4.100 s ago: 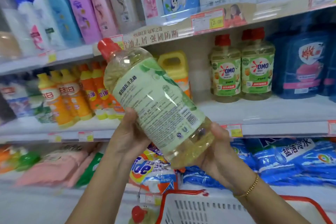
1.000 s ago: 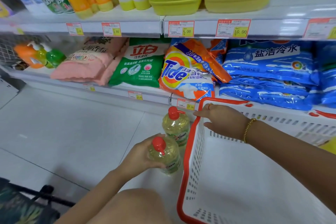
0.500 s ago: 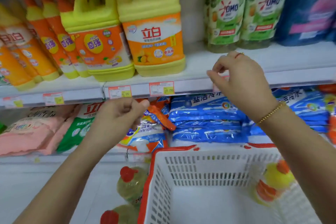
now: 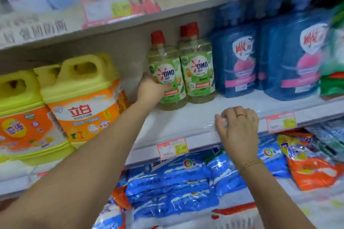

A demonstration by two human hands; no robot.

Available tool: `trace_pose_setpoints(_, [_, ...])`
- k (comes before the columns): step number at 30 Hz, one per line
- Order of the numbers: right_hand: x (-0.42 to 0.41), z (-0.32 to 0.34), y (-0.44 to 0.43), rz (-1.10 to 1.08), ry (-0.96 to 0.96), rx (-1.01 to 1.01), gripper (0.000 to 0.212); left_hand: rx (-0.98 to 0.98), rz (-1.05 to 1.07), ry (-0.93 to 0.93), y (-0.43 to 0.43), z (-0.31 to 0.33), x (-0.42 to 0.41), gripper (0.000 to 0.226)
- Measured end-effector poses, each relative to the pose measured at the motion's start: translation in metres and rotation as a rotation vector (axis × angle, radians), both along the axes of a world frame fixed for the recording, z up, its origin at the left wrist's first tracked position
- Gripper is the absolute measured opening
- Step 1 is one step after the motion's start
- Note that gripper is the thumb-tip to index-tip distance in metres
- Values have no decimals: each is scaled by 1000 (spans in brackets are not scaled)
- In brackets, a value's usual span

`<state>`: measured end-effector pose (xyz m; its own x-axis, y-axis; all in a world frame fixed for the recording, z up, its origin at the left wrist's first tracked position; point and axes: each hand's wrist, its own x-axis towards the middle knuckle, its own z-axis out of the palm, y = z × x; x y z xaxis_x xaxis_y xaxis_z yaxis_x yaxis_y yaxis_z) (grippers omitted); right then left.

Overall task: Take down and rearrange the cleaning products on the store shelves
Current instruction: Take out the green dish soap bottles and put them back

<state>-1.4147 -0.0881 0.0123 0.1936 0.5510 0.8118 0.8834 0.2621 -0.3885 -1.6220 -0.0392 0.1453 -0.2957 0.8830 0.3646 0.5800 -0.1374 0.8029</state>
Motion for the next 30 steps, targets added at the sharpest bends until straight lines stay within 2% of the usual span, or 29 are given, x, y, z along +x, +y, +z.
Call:
trace_pose_setpoints(1, [0,-3,1,1,-13,8,34,-8,-1,-82,14,5,-2,78])
trace_pose_setpoints(3, [1,-7,3,15,-25,19,35,-16,-15,-204,33,13,-3,72])
trace_pose_setpoints(8, [1,-7,4,35,-8,11,37,-66,-121,-302,32,14,-3,63])
trace_pose_setpoints(13, [4,-2,-1,138,83,-32,40,-39,-142,-396,-2,15,-4,79])
trace_pose_setpoints(16, [8,6,-8,273,166,-124,41,6,-157,-348,-38,12,1,64])
trace_pose_setpoints(19, [6,22,-23,420,266,-195,32,8,-185,-340,-82,11,0,50])
trace_pose_setpoints(21, [-1,37,-37,515,301,-206,45,48,-223,-338,-108,11,-4,62])
trace_pose_setpoints(23, [-14,54,-53,629,295,-222,61,94,-256,-240,-131,12,-4,78])
trace_pose_setpoints(25, [-31,65,-68,751,266,-255,74,129,-286,-109,-153,12,-1,85])
trace_pose_setpoints(27, [-46,74,-84,813,275,-209,74,188,-282,24,-175,13,3,85])
trace_pose_setpoints(30, [-55,85,-103,830,325,-30,65,303,-258,152,-211,16,-1,83])
